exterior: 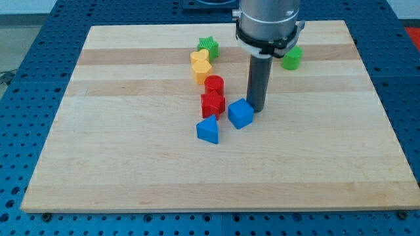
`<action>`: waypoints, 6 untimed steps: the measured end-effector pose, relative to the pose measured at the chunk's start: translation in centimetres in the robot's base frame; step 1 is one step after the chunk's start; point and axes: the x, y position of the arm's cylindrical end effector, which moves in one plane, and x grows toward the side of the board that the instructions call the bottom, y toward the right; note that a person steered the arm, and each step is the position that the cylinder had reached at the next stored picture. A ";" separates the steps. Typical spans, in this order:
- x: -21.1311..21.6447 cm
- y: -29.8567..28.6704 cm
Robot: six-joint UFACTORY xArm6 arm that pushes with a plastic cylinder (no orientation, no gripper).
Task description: Move blue cube below blue triangle
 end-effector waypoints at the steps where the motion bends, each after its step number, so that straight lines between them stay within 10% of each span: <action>1: 2.3 -0.5; 6: -0.4 -1.7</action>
